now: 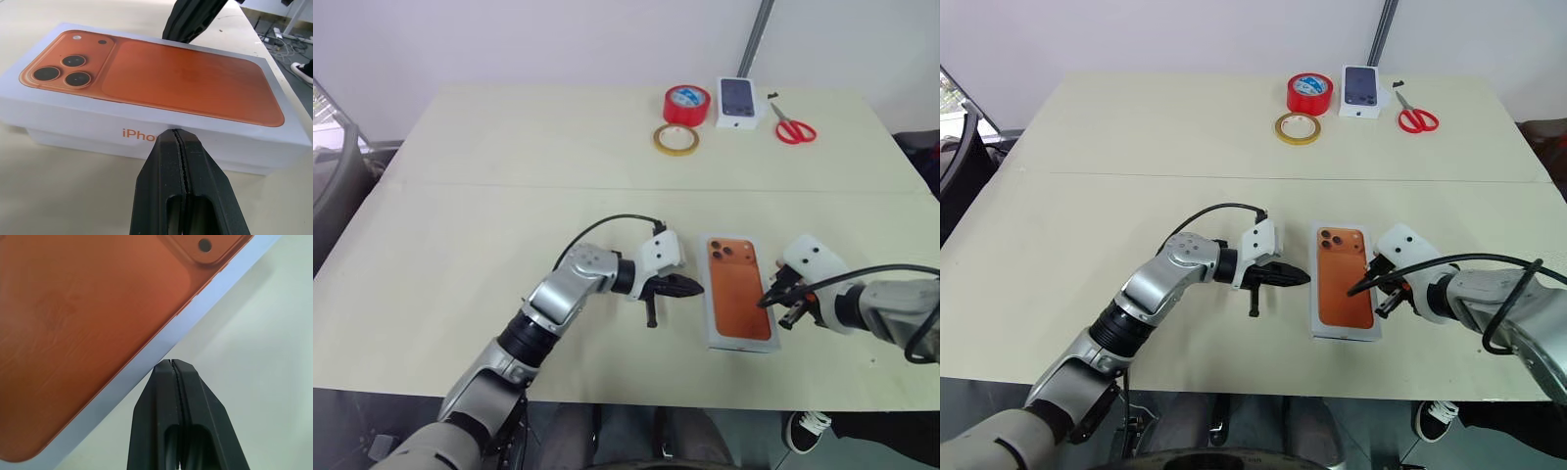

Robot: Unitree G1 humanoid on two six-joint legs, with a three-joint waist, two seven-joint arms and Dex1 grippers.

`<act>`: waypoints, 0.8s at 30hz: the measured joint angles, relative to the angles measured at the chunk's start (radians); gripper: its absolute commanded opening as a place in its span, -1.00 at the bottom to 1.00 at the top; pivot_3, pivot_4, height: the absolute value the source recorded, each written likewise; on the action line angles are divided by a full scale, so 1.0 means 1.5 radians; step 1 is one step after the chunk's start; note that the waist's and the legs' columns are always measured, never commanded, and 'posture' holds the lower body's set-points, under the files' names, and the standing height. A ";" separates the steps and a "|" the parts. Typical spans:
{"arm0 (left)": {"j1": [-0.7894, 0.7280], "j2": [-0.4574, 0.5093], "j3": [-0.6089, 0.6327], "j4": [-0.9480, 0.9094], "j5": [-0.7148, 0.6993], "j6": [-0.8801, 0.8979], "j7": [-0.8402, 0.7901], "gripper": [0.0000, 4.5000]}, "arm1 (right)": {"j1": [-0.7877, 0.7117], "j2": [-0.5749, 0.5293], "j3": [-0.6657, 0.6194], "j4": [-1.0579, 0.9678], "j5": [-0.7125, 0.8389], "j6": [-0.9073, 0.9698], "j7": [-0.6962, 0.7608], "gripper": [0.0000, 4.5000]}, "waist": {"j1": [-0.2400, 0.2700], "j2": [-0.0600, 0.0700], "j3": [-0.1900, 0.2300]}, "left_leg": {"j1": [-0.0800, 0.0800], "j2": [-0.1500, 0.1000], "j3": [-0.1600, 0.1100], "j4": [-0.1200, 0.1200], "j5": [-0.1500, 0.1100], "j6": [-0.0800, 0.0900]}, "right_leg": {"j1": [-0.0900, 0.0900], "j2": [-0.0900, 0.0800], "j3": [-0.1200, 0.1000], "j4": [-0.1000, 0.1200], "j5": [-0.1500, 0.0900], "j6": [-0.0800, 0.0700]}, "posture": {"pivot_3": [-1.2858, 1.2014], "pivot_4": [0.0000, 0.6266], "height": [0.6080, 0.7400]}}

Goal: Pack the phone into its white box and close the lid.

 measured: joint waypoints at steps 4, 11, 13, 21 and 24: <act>0.000 0.000 -0.003 0.000 0.000 0.000 -0.008 -1.00 | 0.010 0.005 -0.001 -0.001 -0.006 0.000 0.008 -0.99 | 0.000 0.000 0.000 | 0.000 0.000 0.000 0.000 0.000 0.000 | 0.000 0.000 0.000 0.000 0.000 0.000 | 0.03 -0.52 1.00; 0.000 0.007 -0.018 -0.013 0.000 0.004 -0.017 -1.00 | 0.014 0.005 -0.008 -0.003 -0.012 0.001 0.021 -0.99 | 0.000 0.000 0.000 | 0.000 0.000 0.000 0.000 0.000 0.000 | 0.000 0.000 0.000 0.000 0.000 0.000 | 0.03 -0.52 1.00; 0.000 0.008 -0.018 -0.014 -0.001 0.005 -0.018 -1.00 | 0.018 0.005 -0.011 -0.009 -0.013 0.001 0.024 -0.99 | 0.000 0.000 0.000 | 0.000 0.000 0.000 0.000 0.000 0.000 | 0.000 0.000 0.000 0.000 0.000 0.000 | 0.03 -0.52 1.00; 0.000 0.013 -0.024 -0.014 -0.001 0.035 -0.032 -1.00 | 0.055 -0.011 -0.023 -0.038 -0.031 -0.011 0.059 -0.99 | 0.000 0.000 0.000 | 0.000 0.000 0.000 0.000 0.000 0.000 | 0.000 0.000 0.000 0.000 0.000 0.000 | 0.03 -0.52 1.00; 0.000 0.013 -0.024 -0.014 -0.002 0.045 -0.038 -1.00 | 0.068 -0.019 -0.038 -0.047 -0.032 -0.018 0.078 -0.99 | 0.000 0.000 0.000 | 0.000 0.000 0.000 0.000 0.000 0.000 | 0.000 0.000 0.000 0.000 0.000 0.000 | 0.03 -0.52 1.00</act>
